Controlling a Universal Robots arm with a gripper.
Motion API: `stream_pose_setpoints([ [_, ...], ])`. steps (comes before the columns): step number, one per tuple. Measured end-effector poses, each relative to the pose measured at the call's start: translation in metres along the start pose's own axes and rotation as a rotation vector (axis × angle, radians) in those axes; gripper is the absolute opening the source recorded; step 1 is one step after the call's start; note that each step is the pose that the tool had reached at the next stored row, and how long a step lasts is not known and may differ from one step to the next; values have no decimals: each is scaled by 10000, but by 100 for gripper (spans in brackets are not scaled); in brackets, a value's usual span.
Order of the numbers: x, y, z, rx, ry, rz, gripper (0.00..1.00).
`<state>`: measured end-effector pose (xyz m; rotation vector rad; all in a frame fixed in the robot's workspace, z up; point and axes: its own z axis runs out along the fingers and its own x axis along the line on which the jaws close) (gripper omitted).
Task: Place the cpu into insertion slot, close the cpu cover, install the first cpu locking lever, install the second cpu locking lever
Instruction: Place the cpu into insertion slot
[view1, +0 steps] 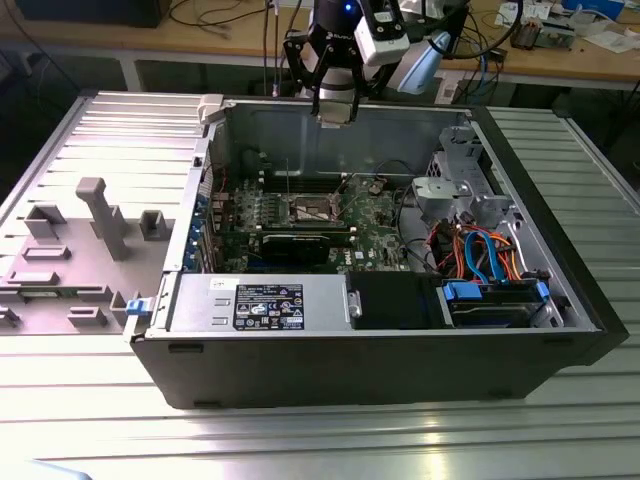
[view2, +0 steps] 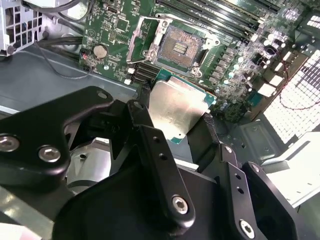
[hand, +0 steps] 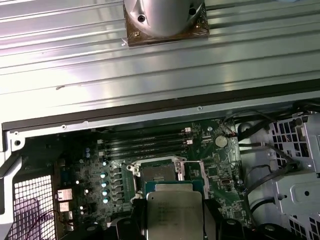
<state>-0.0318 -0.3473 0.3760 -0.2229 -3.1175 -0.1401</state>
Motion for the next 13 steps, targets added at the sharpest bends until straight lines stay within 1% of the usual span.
stream_pose_setpoints([
  [13, 0, 0, 0, -1, -2, 16, 55],
])
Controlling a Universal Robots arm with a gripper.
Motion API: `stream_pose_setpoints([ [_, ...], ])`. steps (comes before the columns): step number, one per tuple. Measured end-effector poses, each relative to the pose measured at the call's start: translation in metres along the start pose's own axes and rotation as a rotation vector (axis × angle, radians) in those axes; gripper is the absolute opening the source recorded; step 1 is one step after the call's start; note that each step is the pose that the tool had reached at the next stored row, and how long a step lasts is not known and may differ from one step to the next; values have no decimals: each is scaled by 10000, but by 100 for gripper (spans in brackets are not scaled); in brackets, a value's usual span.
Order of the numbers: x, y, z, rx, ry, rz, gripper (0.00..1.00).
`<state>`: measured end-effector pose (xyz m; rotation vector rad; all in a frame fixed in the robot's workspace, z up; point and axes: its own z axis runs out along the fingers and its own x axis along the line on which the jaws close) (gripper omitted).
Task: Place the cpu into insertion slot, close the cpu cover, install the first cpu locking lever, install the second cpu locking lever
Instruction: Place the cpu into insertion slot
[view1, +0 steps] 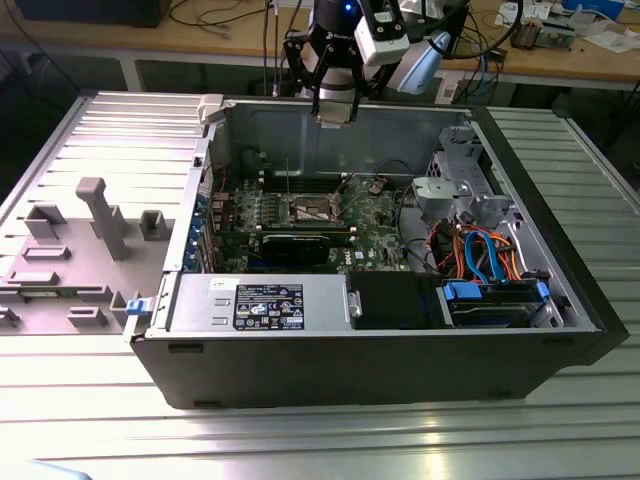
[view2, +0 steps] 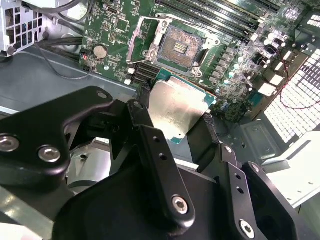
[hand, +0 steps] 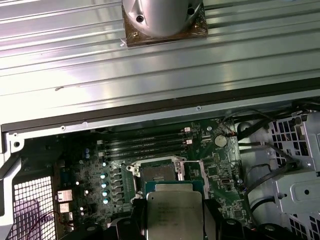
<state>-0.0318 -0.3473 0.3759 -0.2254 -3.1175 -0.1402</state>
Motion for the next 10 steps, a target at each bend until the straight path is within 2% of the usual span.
stream_pose_setpoints([
  [2, 0, 0, 0, -2, -11, 123, 55],
  [7, 1, -3, 5, -16, -67, 740, 55],
  [10, 2, -9, 4, -12, -67, 762, 55],
])
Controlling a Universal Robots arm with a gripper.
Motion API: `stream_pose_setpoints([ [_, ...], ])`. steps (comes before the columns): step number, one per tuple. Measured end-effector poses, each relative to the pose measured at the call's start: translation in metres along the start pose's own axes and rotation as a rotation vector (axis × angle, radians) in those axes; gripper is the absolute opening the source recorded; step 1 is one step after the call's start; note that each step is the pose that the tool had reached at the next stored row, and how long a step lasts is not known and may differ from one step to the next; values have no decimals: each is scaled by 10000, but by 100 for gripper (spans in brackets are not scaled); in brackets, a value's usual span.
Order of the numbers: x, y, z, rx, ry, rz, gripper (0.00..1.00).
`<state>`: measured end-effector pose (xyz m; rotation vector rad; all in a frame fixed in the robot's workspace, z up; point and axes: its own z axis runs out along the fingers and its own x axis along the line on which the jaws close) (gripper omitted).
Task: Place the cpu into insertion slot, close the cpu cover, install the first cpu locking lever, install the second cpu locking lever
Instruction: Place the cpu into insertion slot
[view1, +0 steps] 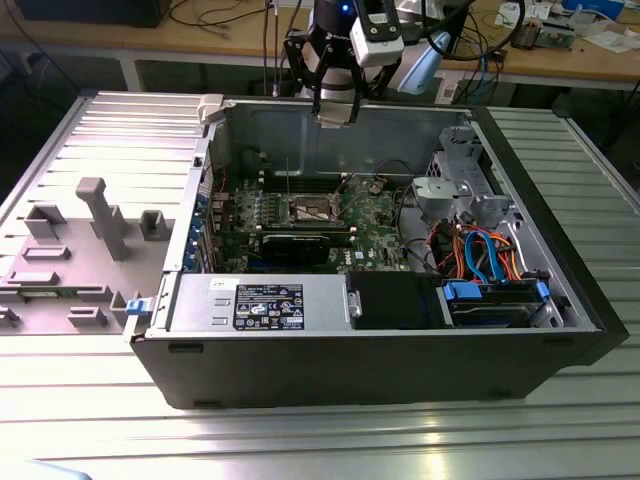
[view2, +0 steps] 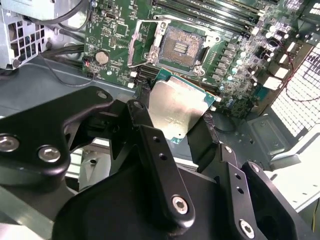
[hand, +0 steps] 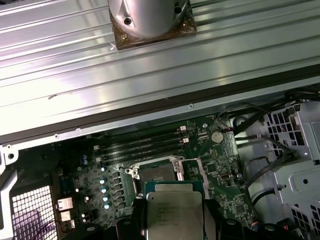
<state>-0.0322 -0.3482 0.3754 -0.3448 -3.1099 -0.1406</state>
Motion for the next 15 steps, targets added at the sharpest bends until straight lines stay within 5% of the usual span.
stream_pose_setpoints([
  [10, -1, -2, 14, -27, -122, 1381, 55],
  [15, -1, -2, 15, -29, -130, 1458, 55],
])
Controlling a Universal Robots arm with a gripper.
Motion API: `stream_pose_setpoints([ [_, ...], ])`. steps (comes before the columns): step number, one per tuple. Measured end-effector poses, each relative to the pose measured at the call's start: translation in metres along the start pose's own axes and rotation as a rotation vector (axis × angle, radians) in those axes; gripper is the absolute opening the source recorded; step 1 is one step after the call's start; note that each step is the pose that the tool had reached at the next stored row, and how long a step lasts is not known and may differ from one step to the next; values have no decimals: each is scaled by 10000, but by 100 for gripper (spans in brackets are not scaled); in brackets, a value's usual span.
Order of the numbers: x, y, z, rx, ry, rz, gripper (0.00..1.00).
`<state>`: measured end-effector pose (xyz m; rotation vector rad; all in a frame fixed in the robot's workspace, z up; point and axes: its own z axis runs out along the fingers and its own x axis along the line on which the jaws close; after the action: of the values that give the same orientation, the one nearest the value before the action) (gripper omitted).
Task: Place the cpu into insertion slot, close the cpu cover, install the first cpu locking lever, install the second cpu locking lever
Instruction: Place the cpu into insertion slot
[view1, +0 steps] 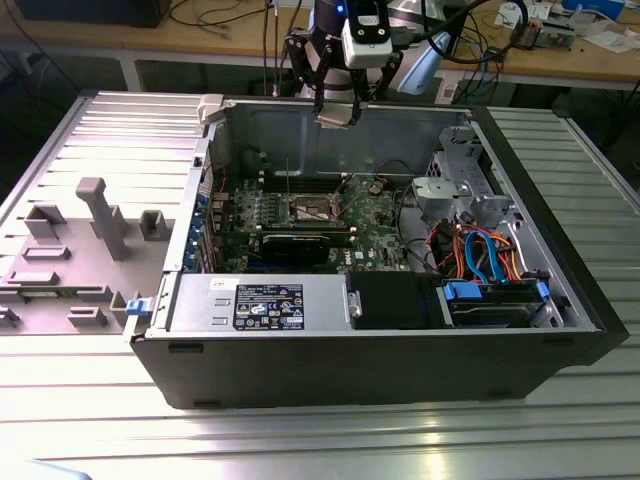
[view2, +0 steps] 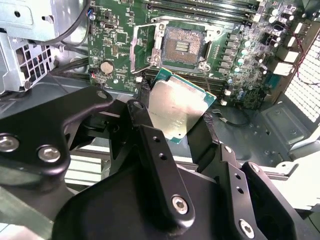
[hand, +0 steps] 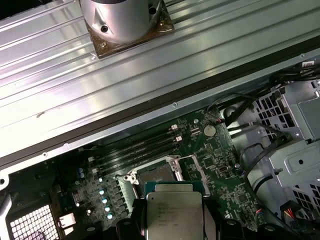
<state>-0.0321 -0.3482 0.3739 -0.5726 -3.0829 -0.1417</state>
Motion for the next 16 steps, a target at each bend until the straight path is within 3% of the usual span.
stream_pose_setpoints([
  [4, 0, 0, 0, 0, -1, 17, 55],
  [11, 0, 0, 4, -17, -75, 853, 55],
  [16, 28, -18, 5, -16, -81, 926, 55],
])
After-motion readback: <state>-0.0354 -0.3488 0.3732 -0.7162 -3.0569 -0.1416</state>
